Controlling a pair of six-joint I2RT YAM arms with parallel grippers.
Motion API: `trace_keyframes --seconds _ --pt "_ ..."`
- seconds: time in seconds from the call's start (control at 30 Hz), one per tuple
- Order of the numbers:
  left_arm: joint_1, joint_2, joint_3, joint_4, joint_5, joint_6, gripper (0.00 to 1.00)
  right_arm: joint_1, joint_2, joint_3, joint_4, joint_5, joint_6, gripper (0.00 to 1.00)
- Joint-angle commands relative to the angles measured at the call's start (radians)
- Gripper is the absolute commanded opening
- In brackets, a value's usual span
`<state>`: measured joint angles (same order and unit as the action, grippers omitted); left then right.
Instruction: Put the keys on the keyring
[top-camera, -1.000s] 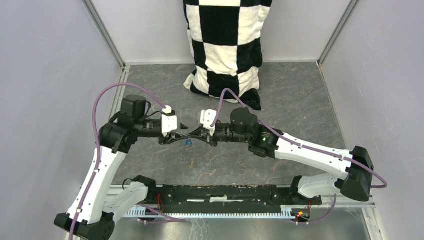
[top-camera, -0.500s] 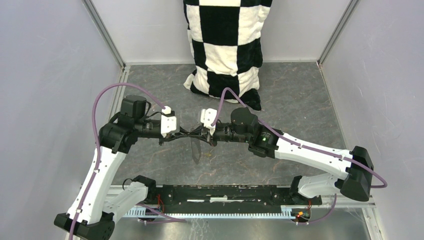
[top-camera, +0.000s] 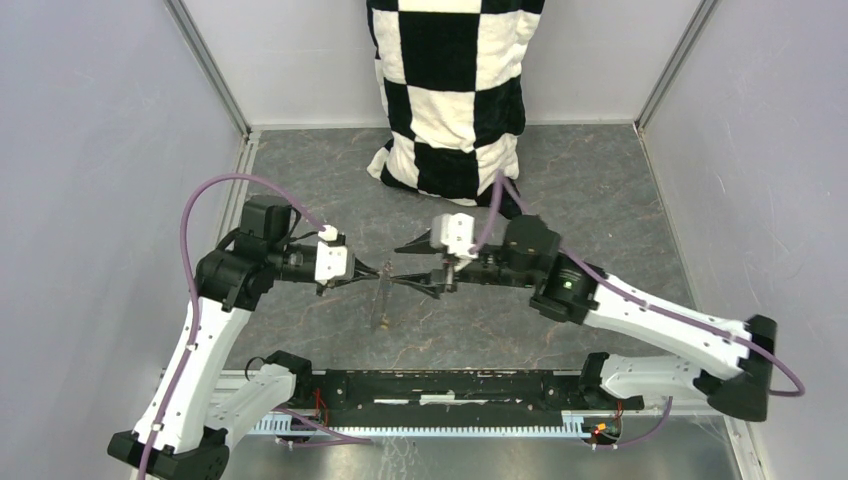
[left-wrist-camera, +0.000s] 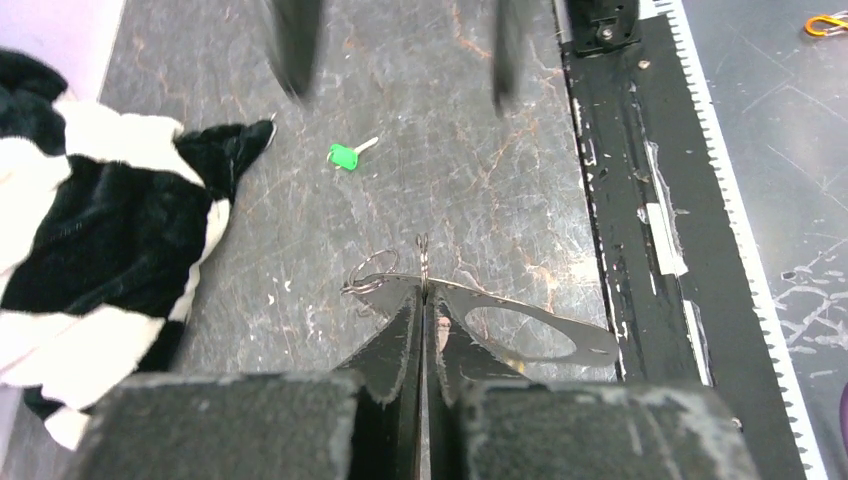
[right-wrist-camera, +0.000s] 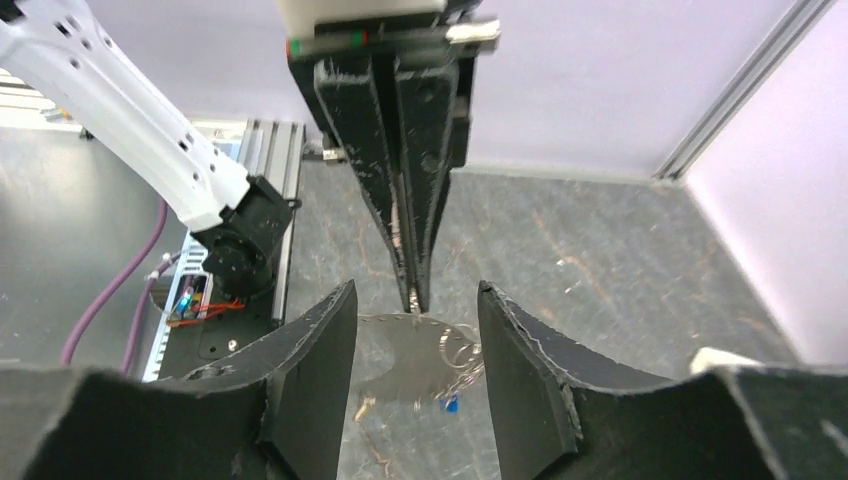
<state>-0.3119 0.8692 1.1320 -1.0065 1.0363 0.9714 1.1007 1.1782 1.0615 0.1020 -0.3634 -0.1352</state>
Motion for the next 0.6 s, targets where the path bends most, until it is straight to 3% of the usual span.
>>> trace_keyframes --seconds 0.0,0.2,0.57 --pt "-0.006 -0.015 0.014 -0.073 0.154 0.211 0.02 -0.03 -0.14 -0.034 -0.012 -0.011 -0.014 0.54" --pt "-0.005 0.008 0.065 -0.09 0.303 0.211 0.02 -0.053 -0.258 -0.173 0.062 -0.062 -0.004 0.53" --pt "-0.013 0.057 0.131 -0.089 0.441 0.166 0.02 -0.051 -0.246 -0.224 0.202 -0.168 0.043 0.52"
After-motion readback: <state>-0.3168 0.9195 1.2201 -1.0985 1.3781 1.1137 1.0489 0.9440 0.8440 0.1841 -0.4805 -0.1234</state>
